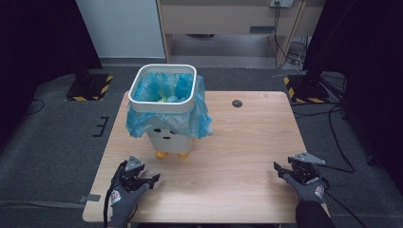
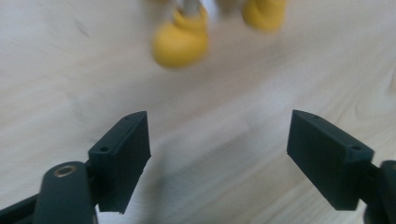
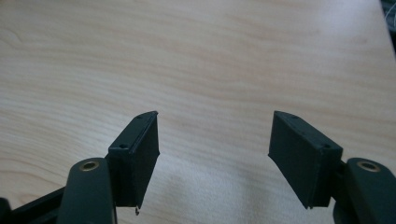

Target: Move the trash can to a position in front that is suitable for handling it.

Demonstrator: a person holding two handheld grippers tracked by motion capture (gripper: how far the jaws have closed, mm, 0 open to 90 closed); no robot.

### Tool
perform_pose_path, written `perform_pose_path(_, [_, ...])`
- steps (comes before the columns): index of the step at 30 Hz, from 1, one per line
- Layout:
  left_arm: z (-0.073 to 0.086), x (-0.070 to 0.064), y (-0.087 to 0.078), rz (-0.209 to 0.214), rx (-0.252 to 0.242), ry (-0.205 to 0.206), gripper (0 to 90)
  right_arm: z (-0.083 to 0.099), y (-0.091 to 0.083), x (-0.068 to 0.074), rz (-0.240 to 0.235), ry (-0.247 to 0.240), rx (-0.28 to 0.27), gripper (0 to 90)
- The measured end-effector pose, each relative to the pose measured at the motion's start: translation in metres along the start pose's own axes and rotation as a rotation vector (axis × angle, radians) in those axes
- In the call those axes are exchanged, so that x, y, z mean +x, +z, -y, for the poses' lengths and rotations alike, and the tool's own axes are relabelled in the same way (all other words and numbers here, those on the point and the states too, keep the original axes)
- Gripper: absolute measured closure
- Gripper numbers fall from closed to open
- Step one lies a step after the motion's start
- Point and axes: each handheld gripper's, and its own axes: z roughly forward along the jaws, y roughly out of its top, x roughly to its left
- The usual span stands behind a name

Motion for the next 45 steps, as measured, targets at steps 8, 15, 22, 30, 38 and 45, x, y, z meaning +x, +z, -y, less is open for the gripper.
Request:
perform_pose_path(8, [-0.014,0.011,-0.034,-0.053,-0.183,-0.077,21.6,-0.019,-0.017,0.017,-0.035,-0.035,-0.135,34.3])
perform_pose_path(15, [-0.022,0.022,-0.061,-0.077,-0.289,-0.119,21.9,-0.031,-0.027,0.014,-0.039,-0.003,-0.211,36.1])
perform_pose_path(22, [-0.023,0.034,-0.078,-0.1,-0.338,-0.152,22.3,-0.045,-0.036,0.017,-0.059,0.013,-0.261,36.1])
perform_pose_path(30, [-0.034,0.042,-0.097,-0.122,-0.398,-0.137,24.4,-0.058,-0.04,0.026,-0.08,-0.022,-0.283,35.7])
perform_pose_path(38, [-0.052,0.042,-0.111,-0.136,-0.437,-0.091,25.3,-0.072,-0.042,0.036,-0.097,-0.032,-0.31,35.2])
perform_pose_path(45, [-0.066,0.041,-0.109,-0.137,-0.452,-0.055,26.3,-0.083,-0.046,0.043,-0.089,-0.071,-0.312,34.9])
